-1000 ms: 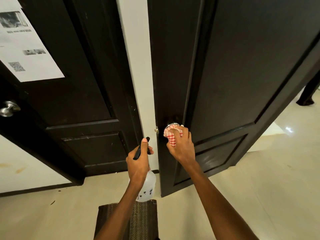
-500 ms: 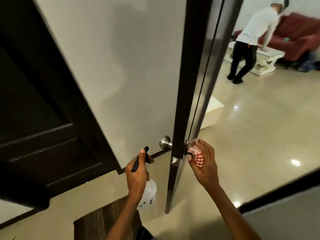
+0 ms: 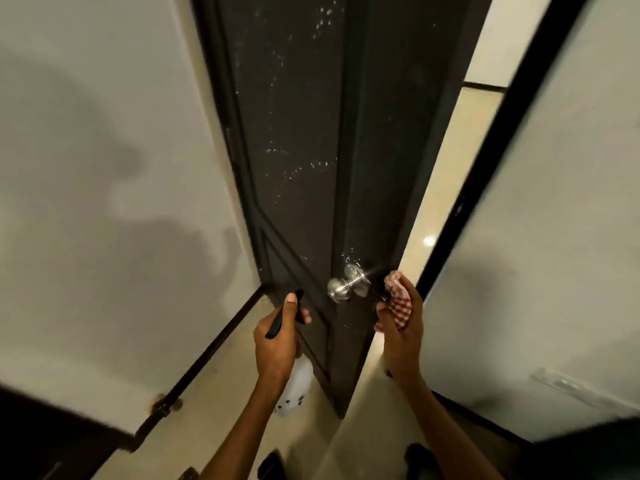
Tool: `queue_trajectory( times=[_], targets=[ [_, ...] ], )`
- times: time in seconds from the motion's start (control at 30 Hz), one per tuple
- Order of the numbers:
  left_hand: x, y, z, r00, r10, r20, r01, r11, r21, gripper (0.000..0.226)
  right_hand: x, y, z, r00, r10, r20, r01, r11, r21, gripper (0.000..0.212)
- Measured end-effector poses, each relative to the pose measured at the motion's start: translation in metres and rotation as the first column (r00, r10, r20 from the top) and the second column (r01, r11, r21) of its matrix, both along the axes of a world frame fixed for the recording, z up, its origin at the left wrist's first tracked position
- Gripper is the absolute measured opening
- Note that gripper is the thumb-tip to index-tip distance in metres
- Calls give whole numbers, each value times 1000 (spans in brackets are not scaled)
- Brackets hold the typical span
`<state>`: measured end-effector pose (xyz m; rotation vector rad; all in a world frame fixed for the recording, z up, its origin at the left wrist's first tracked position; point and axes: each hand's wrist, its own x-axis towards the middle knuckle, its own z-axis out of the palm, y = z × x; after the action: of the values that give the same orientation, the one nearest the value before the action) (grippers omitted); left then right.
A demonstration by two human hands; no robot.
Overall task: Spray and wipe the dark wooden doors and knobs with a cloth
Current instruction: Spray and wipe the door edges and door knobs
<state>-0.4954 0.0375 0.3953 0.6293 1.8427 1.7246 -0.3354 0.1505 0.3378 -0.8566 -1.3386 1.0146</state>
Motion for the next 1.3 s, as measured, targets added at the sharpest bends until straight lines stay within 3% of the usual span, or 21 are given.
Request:
queue_trajectory(
  times=[0.2, 0.37, 0.5, 0.67, 0.87, 1.2, 1.3],
  targets=[
    [4, 81, -3, 974, -203, 105, 205, 979, -12, 52, 20, 75, 17, 978, -185, 97, 192, 978, -75, 58],
    [-1, 142, -4, 911, -408, 54, 408, 913, 21, 54, 40, 130, 25, 944, -263, 199, 282, 957, -73, 57],
    [-11, 191, 0, 851, -525, 36, 524, 851, 17, 50, 40, 153, 35, 900, -417, 125, 435, 878, -198, 59],
    [-19, 239, -4, 752, -659, 10, 659, 751, -38, 52, 16, 140, 23, 823, -555, 117, 567, 802, -185, 52],
    [-9, 282, -2, 676, -736, 39, 734, 668, -124, 57, -15, 134, -6, 743, -657, 133, 670, 725, -160, 68],
    [-6, 345, 5, 654, -756, 25, 740, 633, -226, 69, -26, 189, 18, 709, -653, 266, 666, 744, 52, 76],
    [-5, 360, 8, 640, -767, 32, 753, 620, -220, 74, -23, 207, 16, 711, -642, 287, 658, 751, 49, 75]
  ],
)
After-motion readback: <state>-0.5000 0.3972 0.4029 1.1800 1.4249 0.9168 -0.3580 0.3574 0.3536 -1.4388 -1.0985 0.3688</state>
